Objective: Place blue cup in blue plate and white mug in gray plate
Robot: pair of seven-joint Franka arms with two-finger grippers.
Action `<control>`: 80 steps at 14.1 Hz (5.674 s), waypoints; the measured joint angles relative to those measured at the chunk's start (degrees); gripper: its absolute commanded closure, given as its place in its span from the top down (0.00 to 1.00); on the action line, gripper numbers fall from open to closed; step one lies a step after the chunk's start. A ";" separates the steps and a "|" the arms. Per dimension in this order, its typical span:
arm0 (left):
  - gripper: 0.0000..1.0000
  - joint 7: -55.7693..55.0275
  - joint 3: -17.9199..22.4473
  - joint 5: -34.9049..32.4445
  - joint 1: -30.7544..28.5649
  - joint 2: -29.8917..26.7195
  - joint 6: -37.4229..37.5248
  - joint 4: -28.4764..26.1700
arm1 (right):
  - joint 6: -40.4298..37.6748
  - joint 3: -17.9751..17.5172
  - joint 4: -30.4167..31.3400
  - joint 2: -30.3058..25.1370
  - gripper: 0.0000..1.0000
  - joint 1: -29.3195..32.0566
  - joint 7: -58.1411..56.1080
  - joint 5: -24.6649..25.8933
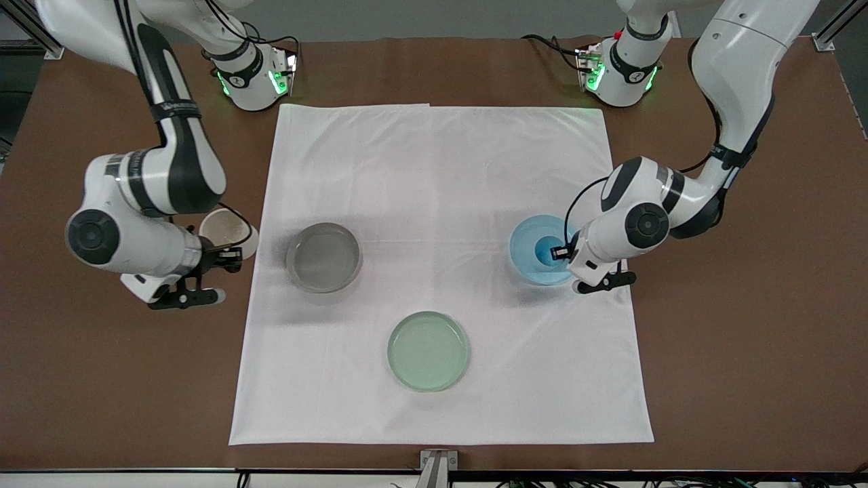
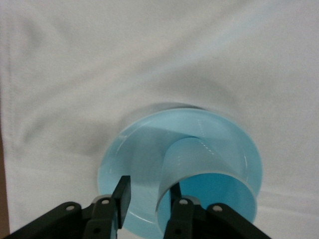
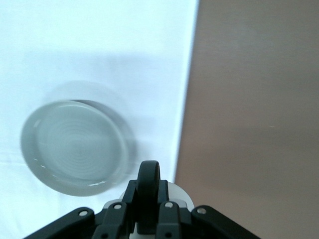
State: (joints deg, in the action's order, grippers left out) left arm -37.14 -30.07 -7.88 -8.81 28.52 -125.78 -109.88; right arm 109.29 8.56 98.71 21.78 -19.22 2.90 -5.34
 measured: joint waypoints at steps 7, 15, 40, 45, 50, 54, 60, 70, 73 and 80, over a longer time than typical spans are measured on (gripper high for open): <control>1.00 2.39 0.00 -0.18 -7.97 -9.36 19.57 19.90 | 10.43 0.04 0.84 6.28 0.10 -7.94 9.93 -3.64; 1.00 24.38 0.12 -0.25 -15.36 -15.41 30.86 28.62 | 14.02 0.05 0.91 11.05 0.12 -10.40 12.51 -5.35; 1.00 22.65 23.47 8.95 8.94 -36.01 35.70 11.44 | -17.52 8.19 9.10 -24.23 1.00 8.79 -3.47 1.98; 1.00 25.95 22.48 7.83 8.96 -36.03 34.62 11.45 | -16.59 8.15 6.99 -24.27 1.00 12.11 -7.43 4.55; 1.00 25.96 20.92 6.61 8.86 -36.24 34.52 11.50 | -16.17 8.13 -0.14 -22.77 0.99 16.25 -16.67 5.13; 1.00 25.96 21.25 6.61 8.64 -36.72 34.52 11.51 | -17.03 6.76 -9.88 -16.70 0.97 15.03 -13.62 4.13; 1.00 25.96 21.36 6.61 8.56 -36.77 33.85 11.51 | -22.60 6.15 -12.51 -16.25 1.00 8.46 -3.19 4.23; 1.00 27.27 21.45 6.61 8.50 -36.77 33.72 11.48 | -22.79 6.24 -11.72 -22.05 1.00 8.22 -3.19 4.25; 1.00 27.48 21.45 6.61 8.50 -36.74 33.72 11.41 | -22.56 6.31 -11.80 -22.14 1.00 8.22 -3.18 4.25; 1.00 27.61 21.45 6.61 8.50 -36.73 33.74 11.36 | -21.99 6.43 -12.71 -22.03 1.00 8.23 -3.03 4.22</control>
State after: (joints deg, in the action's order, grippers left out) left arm -9.53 -8.62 -1.27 -0.31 -8.21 -92.05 -98.53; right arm 87.30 14.99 86.00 -0.24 -11.00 -0.13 -1.12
